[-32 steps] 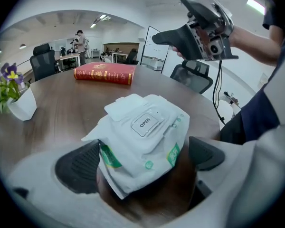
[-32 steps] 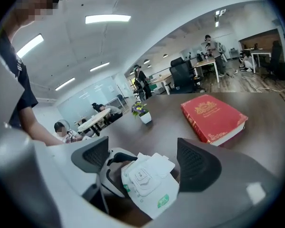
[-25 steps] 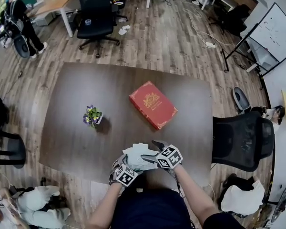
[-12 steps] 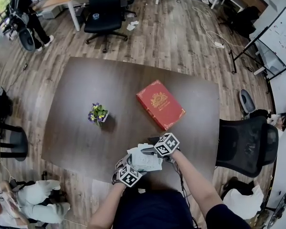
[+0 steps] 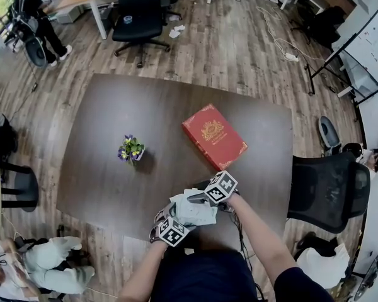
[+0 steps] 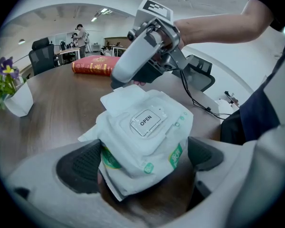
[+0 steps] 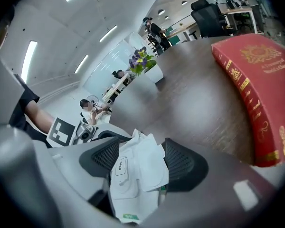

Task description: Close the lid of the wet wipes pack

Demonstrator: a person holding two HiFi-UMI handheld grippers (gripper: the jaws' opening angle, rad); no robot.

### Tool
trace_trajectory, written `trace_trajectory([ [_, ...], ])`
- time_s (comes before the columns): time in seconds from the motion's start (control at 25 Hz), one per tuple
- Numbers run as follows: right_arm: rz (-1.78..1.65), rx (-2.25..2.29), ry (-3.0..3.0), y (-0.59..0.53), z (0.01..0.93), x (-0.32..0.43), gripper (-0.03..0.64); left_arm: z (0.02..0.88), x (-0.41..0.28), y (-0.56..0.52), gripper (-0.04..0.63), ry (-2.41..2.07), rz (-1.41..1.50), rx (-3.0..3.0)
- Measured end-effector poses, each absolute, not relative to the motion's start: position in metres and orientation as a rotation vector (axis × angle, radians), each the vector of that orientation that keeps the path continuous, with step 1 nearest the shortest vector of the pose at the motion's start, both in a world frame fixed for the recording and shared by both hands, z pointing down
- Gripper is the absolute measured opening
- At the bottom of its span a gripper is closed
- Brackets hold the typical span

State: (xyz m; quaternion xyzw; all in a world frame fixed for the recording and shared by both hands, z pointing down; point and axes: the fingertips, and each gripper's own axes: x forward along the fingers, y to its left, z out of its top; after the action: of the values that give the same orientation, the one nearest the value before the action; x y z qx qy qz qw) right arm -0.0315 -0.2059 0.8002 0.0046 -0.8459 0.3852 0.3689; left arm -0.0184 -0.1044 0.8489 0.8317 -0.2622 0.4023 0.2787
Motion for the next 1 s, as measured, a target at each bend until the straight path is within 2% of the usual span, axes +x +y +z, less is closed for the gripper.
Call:
trace_trajectory([
  [0.56, 0.976, 0.069, -2.265, -0.18, 0.759, -0.029, 0.24, 0.846, -0.019, -0.105, 0.56, -0.705, 1.045, 2.238],
  [1.0, 0.986, 0.104, -2.269, -0.156, 0.755, -0.026, 0.23, 0.845, -0.017, -0.104, 0.561, -0.689, 1.043, 2.262],
])
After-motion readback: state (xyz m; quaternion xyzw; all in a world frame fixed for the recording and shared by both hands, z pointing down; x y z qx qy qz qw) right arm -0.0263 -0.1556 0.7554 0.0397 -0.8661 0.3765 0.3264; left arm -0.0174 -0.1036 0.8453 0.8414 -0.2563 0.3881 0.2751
